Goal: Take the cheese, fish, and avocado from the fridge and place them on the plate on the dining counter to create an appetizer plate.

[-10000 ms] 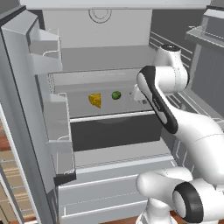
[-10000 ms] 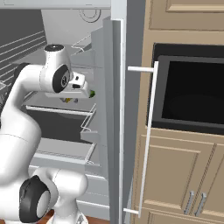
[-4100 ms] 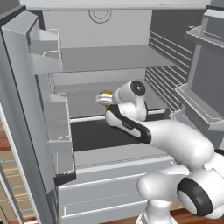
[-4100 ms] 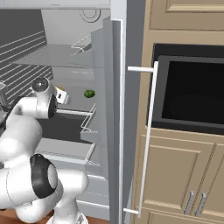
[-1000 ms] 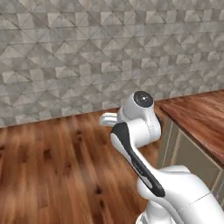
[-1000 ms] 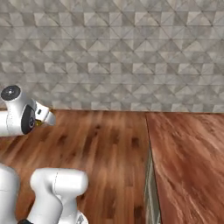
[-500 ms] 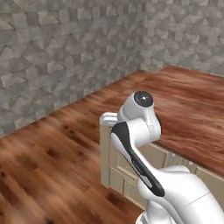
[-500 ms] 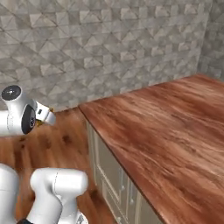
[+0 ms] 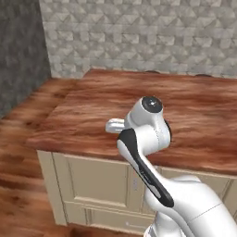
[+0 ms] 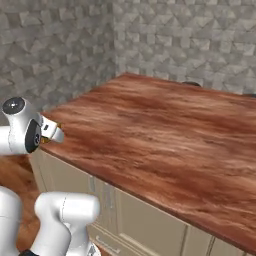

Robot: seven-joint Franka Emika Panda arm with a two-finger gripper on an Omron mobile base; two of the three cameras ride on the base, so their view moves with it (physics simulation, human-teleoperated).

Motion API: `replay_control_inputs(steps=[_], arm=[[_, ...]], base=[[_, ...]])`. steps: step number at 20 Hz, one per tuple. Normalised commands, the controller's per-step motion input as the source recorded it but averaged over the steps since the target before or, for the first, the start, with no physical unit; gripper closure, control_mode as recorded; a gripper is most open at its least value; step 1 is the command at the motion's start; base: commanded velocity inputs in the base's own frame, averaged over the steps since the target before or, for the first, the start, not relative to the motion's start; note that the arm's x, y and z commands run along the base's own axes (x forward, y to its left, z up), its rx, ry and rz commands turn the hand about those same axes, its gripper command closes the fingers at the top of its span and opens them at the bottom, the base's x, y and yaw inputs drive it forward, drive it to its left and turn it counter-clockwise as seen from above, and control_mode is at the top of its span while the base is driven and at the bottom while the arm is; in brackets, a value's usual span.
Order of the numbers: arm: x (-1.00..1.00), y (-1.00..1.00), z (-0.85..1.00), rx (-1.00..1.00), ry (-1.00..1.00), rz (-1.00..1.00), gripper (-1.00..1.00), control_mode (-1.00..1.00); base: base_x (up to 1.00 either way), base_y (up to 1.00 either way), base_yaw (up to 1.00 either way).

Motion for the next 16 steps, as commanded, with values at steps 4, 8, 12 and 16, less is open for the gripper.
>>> replay_control_inputs(steps=[4,8,12,16], arm=[[0.0,0.0,0.0,0.0,0.0,0.0,1.0,1.0],[0.0,0.0,0.0,0.0,0.0,0.0,1.0,1.0],[0.0,0.0,0.0,0.0,0.0,0.0,1.0,1.0],[0.0,0.0,0.0,0.0,0.0,0.0,1.0,1.0]], base=[[0.0,0.09,-0.79],[0.0,0.07,-0.78],[0.0,0.28,-0.72],[0.0,0.81,-0.45]])
